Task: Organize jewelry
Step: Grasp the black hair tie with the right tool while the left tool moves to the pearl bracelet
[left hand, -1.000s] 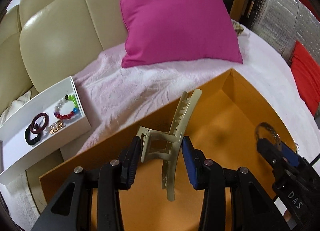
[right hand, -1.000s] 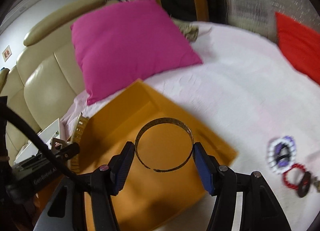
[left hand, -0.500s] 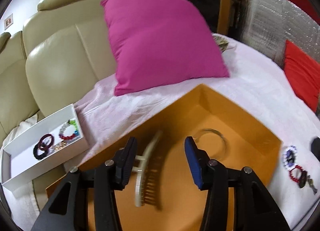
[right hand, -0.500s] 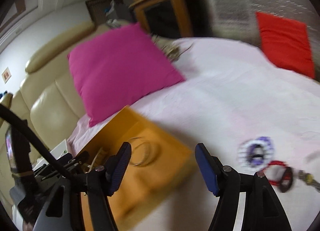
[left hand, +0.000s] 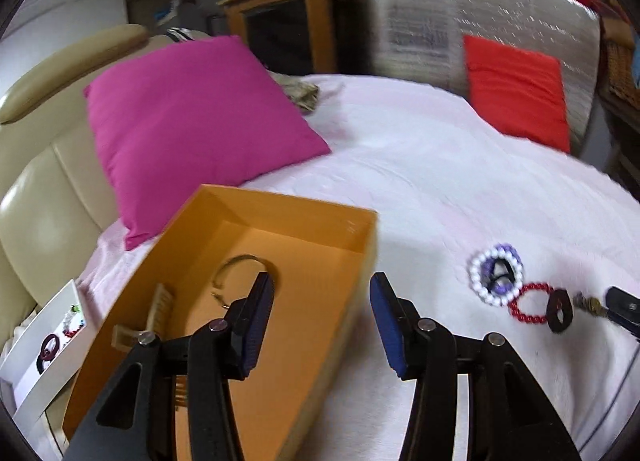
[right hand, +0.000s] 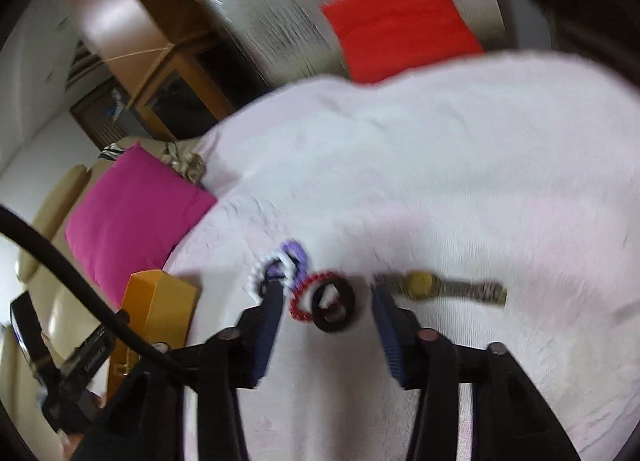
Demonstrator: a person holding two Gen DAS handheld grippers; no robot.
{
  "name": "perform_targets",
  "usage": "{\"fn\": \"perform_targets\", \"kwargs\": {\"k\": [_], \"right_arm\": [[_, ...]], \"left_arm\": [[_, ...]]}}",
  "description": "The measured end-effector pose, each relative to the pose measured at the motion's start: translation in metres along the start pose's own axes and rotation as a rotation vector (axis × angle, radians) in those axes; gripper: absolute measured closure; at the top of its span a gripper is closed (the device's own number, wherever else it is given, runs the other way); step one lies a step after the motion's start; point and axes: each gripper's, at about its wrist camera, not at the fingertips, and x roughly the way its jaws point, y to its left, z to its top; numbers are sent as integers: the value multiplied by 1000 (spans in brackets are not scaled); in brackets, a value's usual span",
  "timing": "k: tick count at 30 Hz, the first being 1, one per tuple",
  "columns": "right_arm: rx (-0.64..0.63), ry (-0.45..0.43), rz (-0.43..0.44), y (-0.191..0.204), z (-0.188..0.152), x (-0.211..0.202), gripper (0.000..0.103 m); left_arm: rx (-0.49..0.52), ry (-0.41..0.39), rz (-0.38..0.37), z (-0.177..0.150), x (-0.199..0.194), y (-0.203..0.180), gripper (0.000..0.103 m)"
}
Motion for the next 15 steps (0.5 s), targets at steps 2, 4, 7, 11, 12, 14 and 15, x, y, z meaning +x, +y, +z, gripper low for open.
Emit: {"fn": "perform_targets", "kwargs": {"k": [2, 4, 7, 11, 12, 14, 15], "right_arm": [[12, 44, -3, -5, 1, 15, 58], [19, 88, -12, -9, 1, 33, 58], [13, 103, -39, -7, 0, 51, 58], [-12, 104, -90, -4, -4, 58, 87], [4, 105, -91, -6, -5, 57, 91], [35, 94, -87, -12, -7, 51, 94], [40, 83, -87, -15, -8, 48, 94]], "left_arm": [[7, 32, -42, 0, 7, -7, 52], [20, 46, -74, -1, 11, -14, 52], [58, 56, -104, 1, 18, -28, 41], [71, 28, -90, 6, 23, -42, 38], [68, 17, -98, 8, 23, -44, 38], [59, 13, -124, 11, 22, -47, 38], [57, 3, -125, 12, 20, -50, 38]]}}
